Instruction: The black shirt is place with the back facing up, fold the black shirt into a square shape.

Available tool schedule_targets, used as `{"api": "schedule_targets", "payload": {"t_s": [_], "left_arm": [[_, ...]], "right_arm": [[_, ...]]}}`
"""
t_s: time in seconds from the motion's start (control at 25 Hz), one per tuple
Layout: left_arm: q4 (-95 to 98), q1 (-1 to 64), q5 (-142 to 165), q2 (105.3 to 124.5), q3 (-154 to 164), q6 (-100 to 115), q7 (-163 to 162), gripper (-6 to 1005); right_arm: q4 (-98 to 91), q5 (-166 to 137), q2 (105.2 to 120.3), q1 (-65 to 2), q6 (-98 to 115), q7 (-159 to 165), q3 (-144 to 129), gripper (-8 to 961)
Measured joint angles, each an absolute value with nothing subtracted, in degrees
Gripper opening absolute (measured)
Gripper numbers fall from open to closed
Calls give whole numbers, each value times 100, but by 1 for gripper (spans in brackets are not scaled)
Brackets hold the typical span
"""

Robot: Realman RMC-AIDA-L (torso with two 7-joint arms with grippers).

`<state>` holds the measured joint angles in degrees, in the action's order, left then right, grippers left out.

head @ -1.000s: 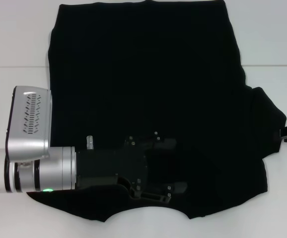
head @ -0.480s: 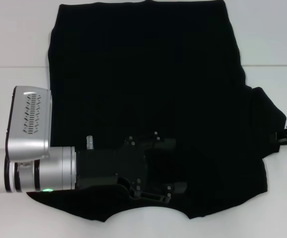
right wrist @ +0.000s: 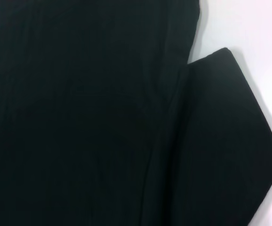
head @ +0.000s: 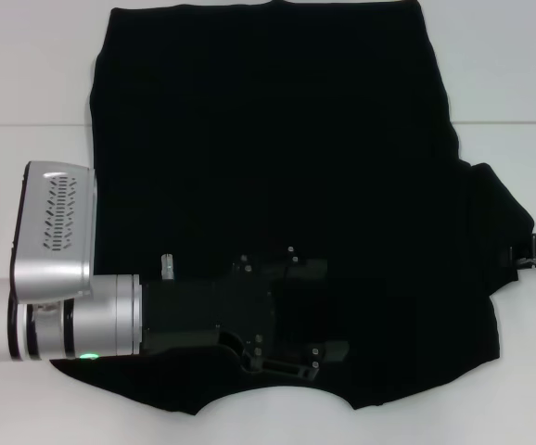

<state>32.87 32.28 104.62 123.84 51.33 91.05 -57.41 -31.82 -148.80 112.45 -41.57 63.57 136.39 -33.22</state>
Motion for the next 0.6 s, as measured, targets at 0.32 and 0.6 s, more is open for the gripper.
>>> {"api": "schedule_targets", "payload": {"t_s": [0.32,0.6], "left_arm": [[3287,3214,10450,12383,5124,9105,-5747,896],[3287,3218,10449,12384,5124,9085,-5748,893]], "right_arm": [[-3181,-14874,11298,-4175,6261,13591,-3330,229],[-3178,-14856,11300,-4159,6257,13546,-3331,-1]]}}
